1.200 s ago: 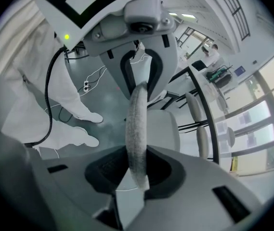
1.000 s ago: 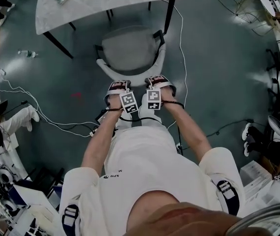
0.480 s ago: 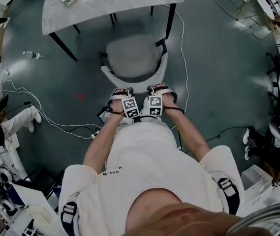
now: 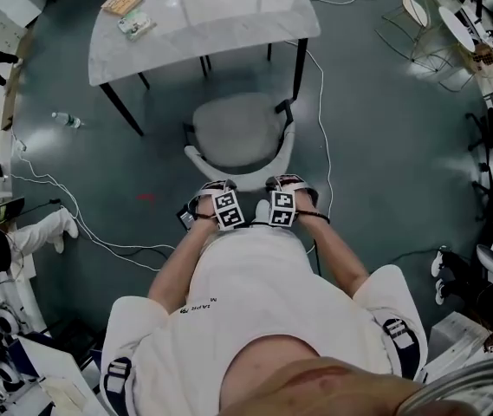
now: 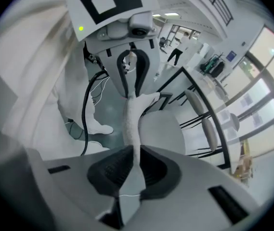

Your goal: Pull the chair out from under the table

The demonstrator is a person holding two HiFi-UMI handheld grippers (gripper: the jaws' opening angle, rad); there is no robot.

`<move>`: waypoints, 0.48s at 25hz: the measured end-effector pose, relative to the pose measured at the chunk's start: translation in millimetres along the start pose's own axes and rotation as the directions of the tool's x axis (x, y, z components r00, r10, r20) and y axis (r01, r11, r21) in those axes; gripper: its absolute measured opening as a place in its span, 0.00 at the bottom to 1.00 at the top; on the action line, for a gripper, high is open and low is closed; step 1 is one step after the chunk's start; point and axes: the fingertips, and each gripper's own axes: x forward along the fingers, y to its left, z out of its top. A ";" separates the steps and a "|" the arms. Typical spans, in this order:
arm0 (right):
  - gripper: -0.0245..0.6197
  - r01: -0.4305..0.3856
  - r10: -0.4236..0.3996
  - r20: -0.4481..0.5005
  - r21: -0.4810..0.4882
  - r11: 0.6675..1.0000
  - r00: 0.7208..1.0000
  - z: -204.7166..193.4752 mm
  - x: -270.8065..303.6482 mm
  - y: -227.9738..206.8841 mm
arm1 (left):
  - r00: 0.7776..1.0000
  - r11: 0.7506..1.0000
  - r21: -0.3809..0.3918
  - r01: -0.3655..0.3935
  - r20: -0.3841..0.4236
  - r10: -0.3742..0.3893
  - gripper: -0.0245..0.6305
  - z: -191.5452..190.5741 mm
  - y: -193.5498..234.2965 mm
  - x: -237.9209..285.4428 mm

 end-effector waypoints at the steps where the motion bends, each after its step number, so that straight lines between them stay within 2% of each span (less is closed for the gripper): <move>1: 0.11 0.010 -0.010 0.011 0.020 1.000 1.000 0.2 -6.5 -2.9 | 1.000 1.000 -0.030 -0.004 0.018 0.004 0.13 0.9 2.7 -6.9; 6: 0.09 0.074 -0.077 0.026 0.073 0.995 0.997 9.0 -23.6 -28.4 | 0.995 0.988 -0.144 -0.056 0.072 0.066 0.06 1.2 26.6 -36.1; 9: 0.06 0.090 -0.108 0.101 0.171 0.981 0.989 29.5 -38.9 -47.6 | 0.986 0.970 -0.228 -0.085 0.121 0.115 0.05 6.4 41.5 -53.8; 12: 0.06 0.071 -0.139 0.209 0.302 0.951 0.968 52.5 -60.2 -72.5 | 0.969 0.937 -0.339 -0.082 0.192 0.154 0.04 18.8 60.9 -78.8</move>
